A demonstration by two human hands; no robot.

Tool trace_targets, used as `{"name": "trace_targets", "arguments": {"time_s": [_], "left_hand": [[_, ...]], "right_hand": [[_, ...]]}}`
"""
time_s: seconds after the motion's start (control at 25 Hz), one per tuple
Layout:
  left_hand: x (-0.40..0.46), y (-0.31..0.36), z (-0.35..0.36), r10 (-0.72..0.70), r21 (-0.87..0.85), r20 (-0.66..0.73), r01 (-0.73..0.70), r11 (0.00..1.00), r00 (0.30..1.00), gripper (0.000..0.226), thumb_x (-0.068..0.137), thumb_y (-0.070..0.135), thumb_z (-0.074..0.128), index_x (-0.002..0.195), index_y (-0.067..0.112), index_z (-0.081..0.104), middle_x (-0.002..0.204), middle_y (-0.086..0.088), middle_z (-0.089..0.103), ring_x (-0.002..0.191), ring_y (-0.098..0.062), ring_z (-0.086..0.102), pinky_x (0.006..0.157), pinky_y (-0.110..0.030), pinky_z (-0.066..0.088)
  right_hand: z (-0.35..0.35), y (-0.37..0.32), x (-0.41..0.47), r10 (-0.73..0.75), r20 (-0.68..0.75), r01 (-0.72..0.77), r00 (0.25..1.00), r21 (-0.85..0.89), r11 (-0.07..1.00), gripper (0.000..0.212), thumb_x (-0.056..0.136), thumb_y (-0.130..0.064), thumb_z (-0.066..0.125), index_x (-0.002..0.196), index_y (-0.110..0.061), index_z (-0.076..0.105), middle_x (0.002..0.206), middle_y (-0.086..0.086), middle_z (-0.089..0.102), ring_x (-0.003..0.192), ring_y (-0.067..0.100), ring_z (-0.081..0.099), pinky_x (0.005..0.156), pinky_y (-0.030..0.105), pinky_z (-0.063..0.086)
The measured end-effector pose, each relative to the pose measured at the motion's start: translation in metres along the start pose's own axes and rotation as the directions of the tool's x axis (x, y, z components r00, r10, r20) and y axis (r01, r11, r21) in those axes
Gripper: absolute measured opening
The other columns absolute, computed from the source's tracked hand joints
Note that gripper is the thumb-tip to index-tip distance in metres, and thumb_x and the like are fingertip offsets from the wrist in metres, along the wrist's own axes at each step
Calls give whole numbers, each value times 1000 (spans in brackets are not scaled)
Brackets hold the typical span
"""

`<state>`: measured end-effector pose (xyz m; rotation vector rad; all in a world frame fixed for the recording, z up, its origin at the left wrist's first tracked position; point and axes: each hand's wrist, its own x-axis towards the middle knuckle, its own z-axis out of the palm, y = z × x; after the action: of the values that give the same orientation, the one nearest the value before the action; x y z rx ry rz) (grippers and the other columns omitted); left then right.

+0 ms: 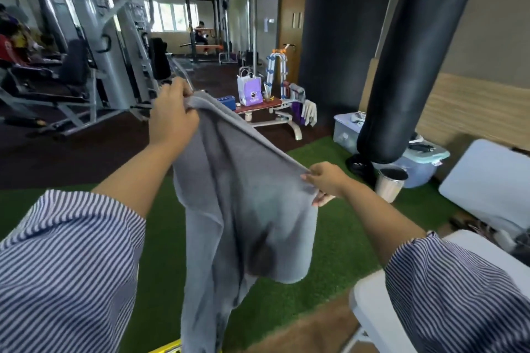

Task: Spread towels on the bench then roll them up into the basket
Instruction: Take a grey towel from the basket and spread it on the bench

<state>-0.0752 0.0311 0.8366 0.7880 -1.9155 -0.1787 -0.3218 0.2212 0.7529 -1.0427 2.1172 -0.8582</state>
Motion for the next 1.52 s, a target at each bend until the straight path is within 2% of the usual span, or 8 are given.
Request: {"name": "trace_targets", "arguments": {"time_s": [0.2, 0.32, 0.56, 0.8, 1.0, 1.16, 1.36, 1.52], "left_hand": [[-5, 6, 3, -200, -24, 43, 202, 979, 979, 12, 88, 9, 47, 100, 7, 47, 87, -18, 54, 76, -34, 50, 62, -42, 38], [-13, 8, 15, -213, -21, 124, 218, 976, 969, 13, 82, 19, 50, 92, 11, 55, 91, -21, 60, 85, -40, 54, 66, -39, 40], [-52, 73, 74, -74, -136, 285, 116, 984, 956, 24, 83, 23, 55, 63, 13, 47, 78, -23, 62, 80, -43, 57, 65, -34, 35], [-82, 150, 139, -51, -190, 389, 135, 972, 920, 38, 86, 23, 56, 54, 14, 39, 56, -4, 46, 68, -34, 54, 56, -31, 27], [-82, 213, 192, -222, -182, 323, 290, 940, 920, 30, 95, 25, 44, 76, 7, 58, 93, -25, 64, 89, -39, 57, 70, -33, 34], [-66, 237, 216, -350, -187, 238, 396, 899, 906, 33, 97, 24, 42, 101, 0, 64, 110, -25, 62, 105, -40, 55, 78, -34, 35], [-73, 211, 262, -387, -50, 329, 425, 904, 861, 31, 98, 28, 39, 86, 6, 57, 105, -24, 62, 98, -40, 55, 73, -34, 35], [-48, 176, 309, -493, 57, 328, 504, 862, 805, 34, 98, 25, 38, 100, 1, 62, 109, -25, 61, 97, -40, 54, 72, -35, 34]], "right_hand": [[-38, 20, -34, -67, -329, 72, 942, 3, 997, 35, 91, -43, 55, 86, -9, 57, 62, 8, 46, 40, 19, 53, 42, 23, 43], [-67, 38, -65, -82, -332, 105, 940, 52, 993, 28, 90, -17, 58, 65, -6, 49, 58, 10, 43, 46, 20, 43, 51, 32, 36], [-87, 59, -95, -306, -512, 132, 803, -348, 928, 16, 88, -3, 42, 86, -11, 56, 65, 11, 61, 61, 23, 61, 68, 40, 52], [-150, 109, -108, -95, -569, 62, 817, -77, 995, 20, 98, -15, 35, 104, -19, 53, 78, 24, 63, 61, 30, 68, 58, 46, 59], [-221, 143, -98, -143, -637, 89, 758, -116, 989, 18, 99, -20, 31, 91, -25, 47, 89, 28, 58, 60, 38, 67, 51, 51, 56], [-267, 153, -72, -243, -740, 253, 627, -101, 962, 22, 101, -22, 33, 81, -26, 40, 76, 19, 50, 67, 37, 60, 45, 22, 53], [-275, 191, -8, -332, -565, 158, 756, -334, 929, 23, 99, -23, 34, 78, -31, 31, 68, 25, 49, 62, 38, 59, 57, 45, 49], [-280, 222, 61, -274, -545, 97, 792, -330, 939, 18, 100, -25, 32, 83, -29, 30, 66, 19, 47, 61, 34, 53, 58, 41, 45]]}}
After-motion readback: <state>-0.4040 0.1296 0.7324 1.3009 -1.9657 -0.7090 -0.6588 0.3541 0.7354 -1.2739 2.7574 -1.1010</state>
